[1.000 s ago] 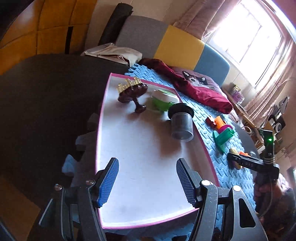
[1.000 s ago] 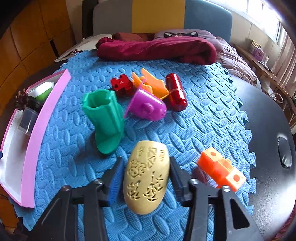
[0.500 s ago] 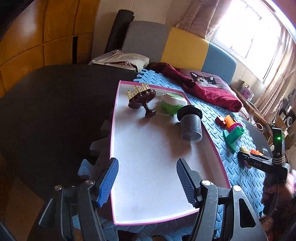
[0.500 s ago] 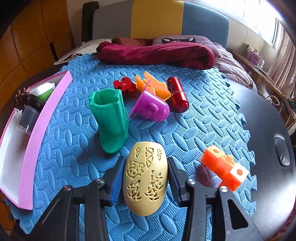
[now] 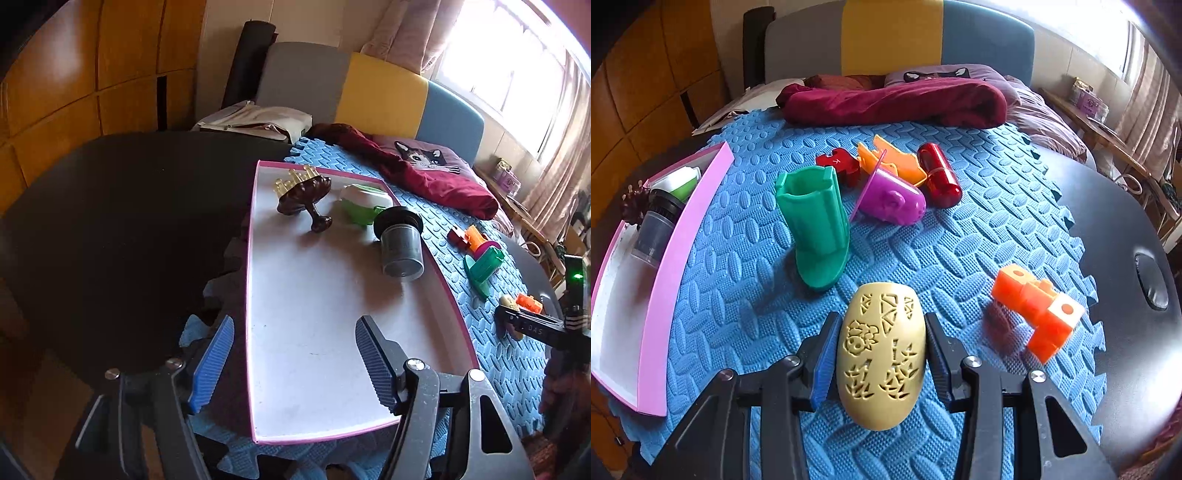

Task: Organize rigid objects
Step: 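Carry the yellow oval block toward the tray with the right gripper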

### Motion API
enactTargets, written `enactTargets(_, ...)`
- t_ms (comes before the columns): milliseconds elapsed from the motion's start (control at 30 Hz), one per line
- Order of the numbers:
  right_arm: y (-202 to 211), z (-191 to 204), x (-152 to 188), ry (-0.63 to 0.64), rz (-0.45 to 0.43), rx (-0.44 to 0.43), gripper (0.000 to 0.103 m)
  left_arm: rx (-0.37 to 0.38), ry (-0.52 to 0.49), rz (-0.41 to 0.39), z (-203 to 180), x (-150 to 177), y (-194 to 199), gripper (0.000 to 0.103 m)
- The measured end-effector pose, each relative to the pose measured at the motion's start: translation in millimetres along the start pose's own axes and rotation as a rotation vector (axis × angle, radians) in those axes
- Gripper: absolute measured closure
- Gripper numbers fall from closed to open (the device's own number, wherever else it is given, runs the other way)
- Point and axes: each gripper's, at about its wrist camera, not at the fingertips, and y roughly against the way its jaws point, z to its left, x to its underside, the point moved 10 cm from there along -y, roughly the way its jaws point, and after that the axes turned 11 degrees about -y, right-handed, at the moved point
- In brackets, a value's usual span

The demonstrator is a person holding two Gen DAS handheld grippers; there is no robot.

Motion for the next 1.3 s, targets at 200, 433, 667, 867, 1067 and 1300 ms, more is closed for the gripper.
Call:
enactTargets(200,13,8,14,-0.073,0.019,-0.092,0.059,-0.002,0.002,0.010,4,3,-3,0.032)
enactTargets(433,52,63,11,-0.048,-0.031,-0.268,0.059,-0.027,0.009,0.011,15,4,-6,0.032)
enactTargets(667,67,171,29,0.186,-0.019,-0.386,0.059,-0.049,0.032,0.016,29,4,-7,0.032)
enactTargets(867,22,208,38,0.335,-0.006,-0.260,0.059,-0.063,0.047,0.011,38,-2,-6,0.031)
enactTargets(1067,-6,209,34,0.365,-0.027,-0.187,0.059,-0.085,0.057,0.007,47,-7,-5,0.031)
enactTargets(1300,-5,207,30,0.335,-0.048,-0.199,0.059,-0.075,0.055,0.010,45,-6,-6,0.027)
